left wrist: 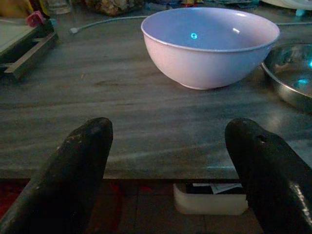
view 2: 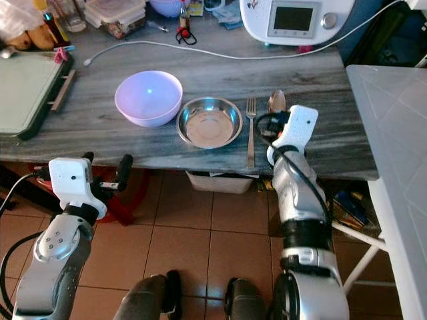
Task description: Setting the table
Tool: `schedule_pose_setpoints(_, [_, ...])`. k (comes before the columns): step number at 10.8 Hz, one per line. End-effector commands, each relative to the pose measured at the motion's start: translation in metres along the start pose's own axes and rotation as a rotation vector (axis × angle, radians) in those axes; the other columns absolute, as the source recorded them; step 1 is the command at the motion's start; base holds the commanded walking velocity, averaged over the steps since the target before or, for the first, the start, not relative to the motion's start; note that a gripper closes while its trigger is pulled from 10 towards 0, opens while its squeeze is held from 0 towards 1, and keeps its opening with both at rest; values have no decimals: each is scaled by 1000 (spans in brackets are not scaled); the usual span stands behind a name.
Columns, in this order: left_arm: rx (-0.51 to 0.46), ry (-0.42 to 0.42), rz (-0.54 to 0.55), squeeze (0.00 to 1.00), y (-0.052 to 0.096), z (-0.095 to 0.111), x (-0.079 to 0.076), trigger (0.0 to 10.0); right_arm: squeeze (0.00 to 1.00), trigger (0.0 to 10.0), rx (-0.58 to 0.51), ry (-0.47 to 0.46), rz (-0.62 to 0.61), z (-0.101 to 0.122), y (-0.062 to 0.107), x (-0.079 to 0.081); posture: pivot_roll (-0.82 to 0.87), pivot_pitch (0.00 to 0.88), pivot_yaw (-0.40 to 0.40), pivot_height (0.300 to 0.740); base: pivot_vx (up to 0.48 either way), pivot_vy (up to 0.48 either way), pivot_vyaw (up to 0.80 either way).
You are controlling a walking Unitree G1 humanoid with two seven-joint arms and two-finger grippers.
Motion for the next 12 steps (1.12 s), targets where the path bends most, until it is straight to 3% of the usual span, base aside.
schedule_pose_setpoints(1, [6, -11, -6, 0, 3, 1, 1, 10000, 0, 10000, 55, -16, 9, -15, 0, 2, 61, 237, 47, 740, 0, 0, 0])
schedule_pose_setpoints(8, [13, -11, -13, 0, 1, 0, -2, 10000, 0, 10000, 127, -32, 46, -34, 3, 7, 55, 235, 43, 740, 0, 0, 0])
schedule_pose_setpoints(9, [14, -11, -13, 0, 1, 0, -2, 10000, 94, 10000, 128, -28, 49, -34, 1, 5, 55, 234, 43, 740, 0, 0, 0])
schedule_pose_setpoints(10, [13, -12, -13, 0, 1, 0, -2, 10000, 1000, 10000, 123, -30, 56, -32, 1, 6, 55, 233, 43, 740, 0, 0, 0])
schedule_pose_setpoints(12, [13, -12, -12, 0, 0, 0, -2, 10000, 1000, 10000, 104, -9, 64, -29, 1, 7, 53, 234, 43, 740, 0, 0, 0])
Point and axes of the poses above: a point about 5 cm out from each wrist's last joint towards the gripper, its own y axis pointing back from the gripper into the wrist, its own z axis along the axis of the wrist's last joint, x = y × z, the point moved 6 cm from there along -y, pointing out of the wrist towards the gripper, and after that the axes turned 9 degrees about y, right-handed, at the moved point
